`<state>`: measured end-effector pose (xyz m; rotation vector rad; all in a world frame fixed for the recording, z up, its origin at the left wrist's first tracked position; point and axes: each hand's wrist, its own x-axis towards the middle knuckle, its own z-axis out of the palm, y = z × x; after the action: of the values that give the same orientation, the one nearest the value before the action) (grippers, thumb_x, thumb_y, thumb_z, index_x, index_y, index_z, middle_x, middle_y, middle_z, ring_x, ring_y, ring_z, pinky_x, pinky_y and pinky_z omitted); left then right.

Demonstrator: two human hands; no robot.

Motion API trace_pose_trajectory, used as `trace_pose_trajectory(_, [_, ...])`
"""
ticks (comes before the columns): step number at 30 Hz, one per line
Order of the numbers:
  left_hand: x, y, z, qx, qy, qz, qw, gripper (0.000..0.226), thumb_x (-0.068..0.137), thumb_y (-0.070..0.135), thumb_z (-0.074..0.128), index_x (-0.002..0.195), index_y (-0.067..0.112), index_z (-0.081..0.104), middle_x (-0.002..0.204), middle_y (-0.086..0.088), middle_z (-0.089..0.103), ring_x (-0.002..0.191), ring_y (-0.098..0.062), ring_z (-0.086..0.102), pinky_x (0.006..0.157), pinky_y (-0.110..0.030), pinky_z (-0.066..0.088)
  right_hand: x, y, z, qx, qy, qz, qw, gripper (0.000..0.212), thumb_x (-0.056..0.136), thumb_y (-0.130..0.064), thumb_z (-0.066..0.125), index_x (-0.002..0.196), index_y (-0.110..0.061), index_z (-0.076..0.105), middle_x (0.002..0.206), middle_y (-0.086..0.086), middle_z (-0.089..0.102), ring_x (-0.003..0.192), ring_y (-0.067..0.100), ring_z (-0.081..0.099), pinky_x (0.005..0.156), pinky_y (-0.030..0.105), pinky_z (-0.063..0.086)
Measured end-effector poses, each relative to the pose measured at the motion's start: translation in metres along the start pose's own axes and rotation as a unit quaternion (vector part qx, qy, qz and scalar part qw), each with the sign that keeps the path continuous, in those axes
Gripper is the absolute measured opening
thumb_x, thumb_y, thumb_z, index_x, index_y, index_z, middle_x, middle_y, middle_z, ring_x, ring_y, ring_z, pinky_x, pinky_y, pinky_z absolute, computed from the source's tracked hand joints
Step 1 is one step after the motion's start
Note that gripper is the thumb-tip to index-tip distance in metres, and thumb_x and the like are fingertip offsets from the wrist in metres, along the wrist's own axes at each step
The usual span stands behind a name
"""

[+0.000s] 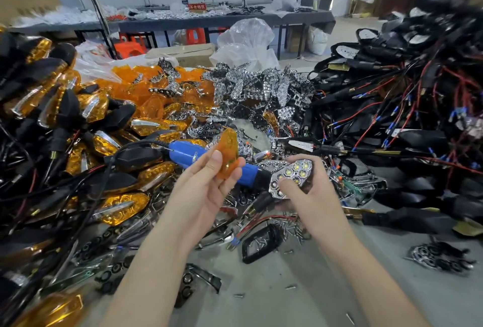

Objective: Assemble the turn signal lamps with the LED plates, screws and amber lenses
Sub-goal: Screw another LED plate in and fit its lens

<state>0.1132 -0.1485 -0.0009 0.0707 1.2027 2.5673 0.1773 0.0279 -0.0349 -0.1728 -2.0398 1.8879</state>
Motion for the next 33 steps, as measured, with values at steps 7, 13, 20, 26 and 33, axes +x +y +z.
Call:
trace_pose_trajectory(7, [-0.002,0.000,-0.001,0.000,-0.026,-0.035,0.999,0.043,0.090,0.013,0.062,0.129,-0.004,0.056,0.108,-0.012,0.074,0.103,-0.027,0.073,0.083,-0.033,0.061,-0.020,-0.002,-0.007,-0.051,0.016,0.018,0.998,0.022,0.096,-0.022,0.066,0.087,-0.041,0.058,0.057,-0.014,0.057,0.056,0.030,0.058,0.042,0.014,0.042])
trace_pose_trajectory(13, [-0.003,0.008,-0.008,0.086,-0.003,0.008,0.996,0.028,0.098,0.016,0.059,0.123,0.003,0.058,0.092,-0.007,0.072,0.087,-0.021,0.073,0.080,-0.035,0.061,-0.030,0.010,-0.012,-0.089,0.037,0.005,0.995,0.019,0.095,-0.025,0.068,0.086,-0.039,0.059,0.070,-0.001,0.066,0.051,0.012,0.053,0.052,0.031,0.051])
trace_pose_trajectory(20, [-0.010,0.013,-0.014,0.138,0.032,0.025,0.990,0.017,0.097,0.011,0.062,0.113,0.016,0.067,0.106,-0.008,0.073,0.087,-0.016,0.065,0.076,-0.033,0.047,-0.035,0.019,-0.008,-0.269,0.066,-0.092,0.956,0.022,0.094,-0.023,0.067,0.082,-0.037,0.055,0.086,-0.022,0.066,0.082,0.000,0.062,0.072,0.013,0.043])
trace_pose_trajectory(26, [-0.010,0.013,-0.013,0.114,-0.027,0.032,0.993,0.025,0.087,0.009,0.064,0.111,0.013,0.059,0.099,-0.004,0.075,0.088,-0.015,0.073,0.089,-0.035,0.056,-0.039,0.011,-0.005,-0.353,0.089,-0.160,0.917,0.004,0.093,-0.032,0.057,0.095,-0.029,0.059,0.092,-0.018,0.058,0.093,0.016,0.057,0.082,0.039,0.047])
trace_pose_trajectory(33, [-0.016,-0.007,-0.003,0.159,-0.124,0.017,0.979,0.032,0.077,0.014,0.070,0.107,0.009,0.061,0.093,-0.010,0.072,0.088,-0.023,0.072,0.080,-0.035,0.061,-0.023,-0.021,0.008,-0.094,0.034,-0.154,0.983,0.042,0.094,-0.056,0.052,0.133,-0.041,0.056,0.122,-0.023,0.062,0.108,0.001,0.063,0.080,0.009,0.048])
